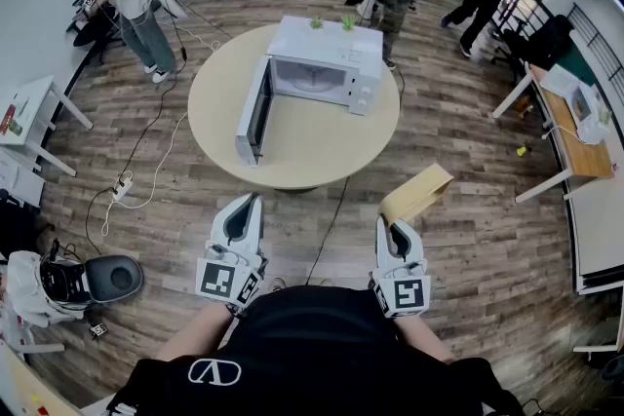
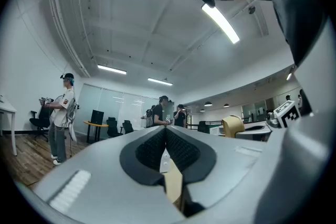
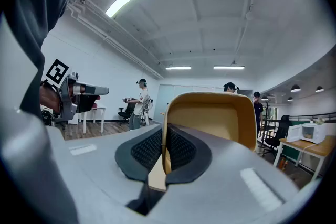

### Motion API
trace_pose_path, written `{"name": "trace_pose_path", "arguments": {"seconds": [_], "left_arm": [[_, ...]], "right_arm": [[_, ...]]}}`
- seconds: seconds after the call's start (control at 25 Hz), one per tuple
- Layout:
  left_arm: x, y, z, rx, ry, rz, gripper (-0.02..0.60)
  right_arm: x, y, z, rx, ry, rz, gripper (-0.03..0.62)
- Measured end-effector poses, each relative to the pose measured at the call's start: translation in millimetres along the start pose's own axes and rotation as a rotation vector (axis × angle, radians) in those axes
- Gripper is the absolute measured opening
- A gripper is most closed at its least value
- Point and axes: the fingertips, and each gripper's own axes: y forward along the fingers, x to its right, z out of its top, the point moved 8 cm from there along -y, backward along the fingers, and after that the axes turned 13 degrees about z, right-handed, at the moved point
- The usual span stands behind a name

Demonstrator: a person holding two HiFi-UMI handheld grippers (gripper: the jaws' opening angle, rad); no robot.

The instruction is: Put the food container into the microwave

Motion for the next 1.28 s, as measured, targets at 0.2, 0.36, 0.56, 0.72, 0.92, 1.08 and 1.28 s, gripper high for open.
{"name": "trace_pose_path", "arguments": {"seconds": [0.2,0.36,0.56,0.72,0.92,1.08,1.28], "left_arm": [[-2,9,-1,0.001,0.002,-0.002,0.000],[1,14,-3,-0.009,0.004,0.002,0.000],[4,23,-5,-0.023,0.020,0.008,0.000],[11,31,-8,-0.045,0.041,0.035,0.000],[29,42,-9,-0.070,0.067,0.080,0.000],[37,48,-14,-0.102,0.069,0.119,0.000],[49,68,-24,-0.114,0.085,0.132,0.000]], "right_arm": [[5,8,-1,-0.005,-0.004,0.001,0.012],[10,13,-4,-0.001,0.011,0.031,0.012],[16,19,-7,0.022,0.008,0.067,0.012],[29,25,-15,0.027,0.017,0.095,0.012],[59,30,-31,0.015,0.034,0.138,0.012],[79,37,-49,0.056,0.073,0.163,0.012],[102,48,-65,0.015,0.070,0.201,0.012]]}}
